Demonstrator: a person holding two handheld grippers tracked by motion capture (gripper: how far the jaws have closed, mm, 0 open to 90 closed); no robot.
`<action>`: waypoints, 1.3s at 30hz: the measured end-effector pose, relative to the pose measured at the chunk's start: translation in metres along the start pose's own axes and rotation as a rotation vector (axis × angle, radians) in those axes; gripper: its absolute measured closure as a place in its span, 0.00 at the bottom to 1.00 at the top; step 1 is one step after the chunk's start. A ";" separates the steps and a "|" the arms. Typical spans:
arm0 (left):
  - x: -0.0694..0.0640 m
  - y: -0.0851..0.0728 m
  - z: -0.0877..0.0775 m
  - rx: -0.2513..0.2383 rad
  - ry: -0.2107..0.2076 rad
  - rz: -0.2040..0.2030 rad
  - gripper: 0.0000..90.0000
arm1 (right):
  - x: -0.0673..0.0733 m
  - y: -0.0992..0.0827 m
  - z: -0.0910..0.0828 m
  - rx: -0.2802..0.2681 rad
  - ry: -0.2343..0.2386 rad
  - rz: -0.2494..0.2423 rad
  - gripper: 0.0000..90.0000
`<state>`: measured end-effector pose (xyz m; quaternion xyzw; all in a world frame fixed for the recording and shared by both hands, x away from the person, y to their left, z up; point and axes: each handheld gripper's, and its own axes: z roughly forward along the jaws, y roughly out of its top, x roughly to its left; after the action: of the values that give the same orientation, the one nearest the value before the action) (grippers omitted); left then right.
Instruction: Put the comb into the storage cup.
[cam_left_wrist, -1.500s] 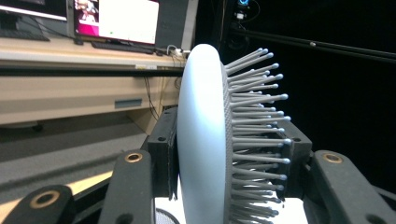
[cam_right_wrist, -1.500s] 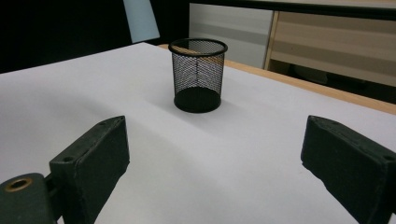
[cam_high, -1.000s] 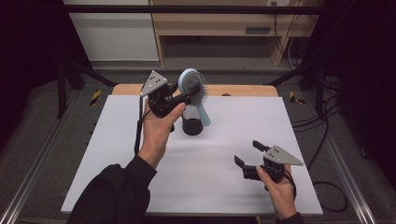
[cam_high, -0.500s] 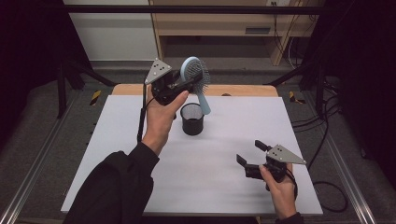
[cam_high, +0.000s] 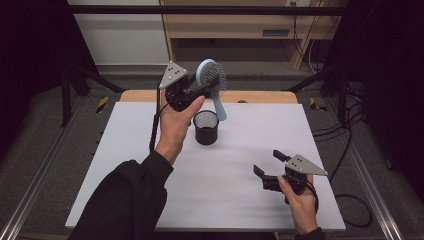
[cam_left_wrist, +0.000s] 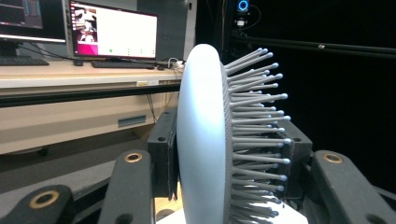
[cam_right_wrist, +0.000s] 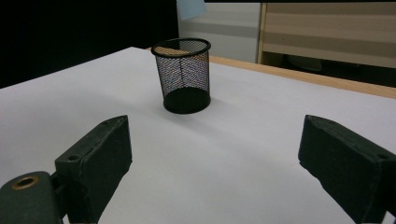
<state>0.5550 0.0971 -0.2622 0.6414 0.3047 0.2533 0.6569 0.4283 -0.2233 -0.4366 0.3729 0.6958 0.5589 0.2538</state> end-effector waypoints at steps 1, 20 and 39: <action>0.001 0.000 0.000 -0.002 0.007 0.005 0.57 | 0.000 0.000 0.000 0.001 0.001 0.001 0.11; 0.017 0.001 -0.003 -0.002 0.069 0.049 0.57 | -0.003 0.001 -0.006 -0.007 -0.001 0.001 0.11; 0.026 -0.016 0.002 0.015 0.101 -0.003 0.57 | -0.002 0.001 -0.004 -0.007 0.006 0.006 0.11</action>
<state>0.5733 0.1133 -0.2805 0.6323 0.3405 0.2821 0.6362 0.4261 -0.2270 -0.4347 0.3721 0.6935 0.5633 0.2515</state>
